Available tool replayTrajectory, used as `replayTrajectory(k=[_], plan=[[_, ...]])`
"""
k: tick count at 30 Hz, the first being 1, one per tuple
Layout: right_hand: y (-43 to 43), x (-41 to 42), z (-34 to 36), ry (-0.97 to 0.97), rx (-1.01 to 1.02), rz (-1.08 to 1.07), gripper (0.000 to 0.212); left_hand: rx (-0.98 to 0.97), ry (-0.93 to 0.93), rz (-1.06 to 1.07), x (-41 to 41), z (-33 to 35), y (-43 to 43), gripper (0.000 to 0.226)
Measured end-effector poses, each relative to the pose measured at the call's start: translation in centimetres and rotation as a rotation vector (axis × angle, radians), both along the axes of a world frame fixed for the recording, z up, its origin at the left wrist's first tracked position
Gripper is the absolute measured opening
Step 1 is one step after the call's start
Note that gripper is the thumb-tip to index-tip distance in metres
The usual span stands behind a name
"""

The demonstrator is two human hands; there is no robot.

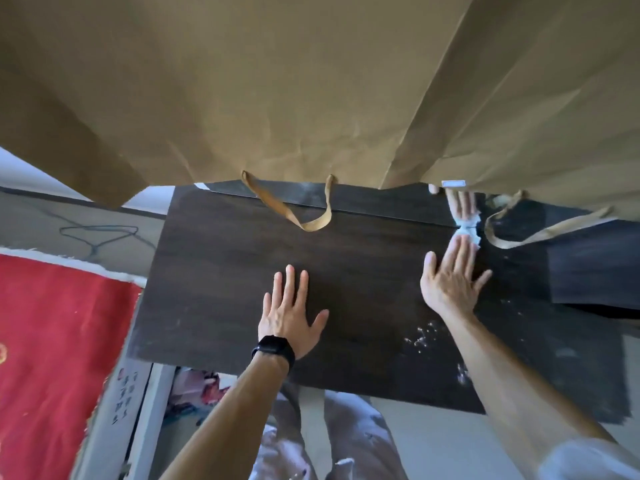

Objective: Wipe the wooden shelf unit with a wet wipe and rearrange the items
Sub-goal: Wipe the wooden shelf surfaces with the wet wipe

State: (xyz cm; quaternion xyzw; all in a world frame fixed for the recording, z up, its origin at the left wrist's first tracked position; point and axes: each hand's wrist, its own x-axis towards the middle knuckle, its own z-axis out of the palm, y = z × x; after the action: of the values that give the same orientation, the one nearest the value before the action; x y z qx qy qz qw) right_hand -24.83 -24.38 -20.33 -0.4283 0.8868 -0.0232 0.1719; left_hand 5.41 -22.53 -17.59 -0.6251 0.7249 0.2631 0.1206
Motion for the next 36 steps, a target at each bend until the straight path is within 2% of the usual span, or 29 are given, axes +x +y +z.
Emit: replayTrajectory(k=[2, 3, 7, 9, 11, 15, 18, 20, 22, 24, 27, 29, 31, 33, 36], plan=[[0.3, 0.6, 0.0, 0.018, 0.002, 0.0, 0.077, 0.011, -0.033, 0.038, -1.4, -0.1, 0.0, 0.088], [0.1, 2.3, 0.1, 0.021, -0.002, 0.067, 0.077, 0.009, -0.064, 0.03, -1.6, -0.1, 0.0, 0.09], [-1.1, 10.4, -0.9, -0.046, -0.072, 0.609, 0.072, 0.005, -0.139, 0.004, -1.6, 0.4, -0.4, 0.089], [-2.2, 9.6, -0.9, -0.043, -0.084, 0.692, 0.07, 0.029, -0.138, 0.03, -1.8, 0.7, -0.7, 0.087], [-2.2, 5.5, -1.1, -0.001, -0.063, 0.547, 0.069, 0.056, -0.142, 0.055, -2.2, 0.8, -0.8, 0.088], [1.1, -4.5, -0.6, 0.007, -0.041, 0.043, 0.073, 0.06, -0.155, 0.067, -2.9, 0.9, -0.7, 0.095], [2.3, -4.9, -0.5, -0.023, -0.02, -0.081, 0.077, 0.042, -0.169, 0.057, -3.0, 0.7, -0.7, 0.096], [2.1, -1.3, -0.3, 0.007, -0.043, 0.046, 0.074, 0.037, -0.169, 0.058, -2.9, 0.7, -0.6, 0.097], [2.5, 4.1, -0.5, 0.012, -0.069, 0.391, 0.072, 0.037, -0.166, 0.058, -2.8, 0.5, -0.5, 0.096], [3.5, 9.1, -0.4, -0.091, -0.066, 0.71, 0.07, 0.051, -0.141, 0.059, -2.5, 0.5, -0.5, 0.095], [4.4, 10.6, -0.3, -0.085, -0.047, 0.861, 0.066, 0.042, -0.094, -0.003, -0.8, 0.7, -0.8, 0.091], [3.9, 8.1, -0.7, -0.051, -0.048, 0.746, 0.065, 0.014, -0.078, -0.084, 1.5, 1.3, -0.3, 0.086], [3.6, 4.4, -0.8, 0.02, -0.023, 0.462, 0.067, -0.029, -0.083, -0.11, 4.4, 1.2, 1.3, 0.08], [3.6, 2.0, -0.9, 0.036, 0.013, 0.237, 0.07, -0.053, -0.084, -0.015, 8.0, 1.2, 3.7, 0.078], [3.4, 5.7, -0.7, 0.03, 0.006, 0.155, 0.075, -0.079, -0.114, 0.24, 14.2, 1.3, 7.0, 0.081]])
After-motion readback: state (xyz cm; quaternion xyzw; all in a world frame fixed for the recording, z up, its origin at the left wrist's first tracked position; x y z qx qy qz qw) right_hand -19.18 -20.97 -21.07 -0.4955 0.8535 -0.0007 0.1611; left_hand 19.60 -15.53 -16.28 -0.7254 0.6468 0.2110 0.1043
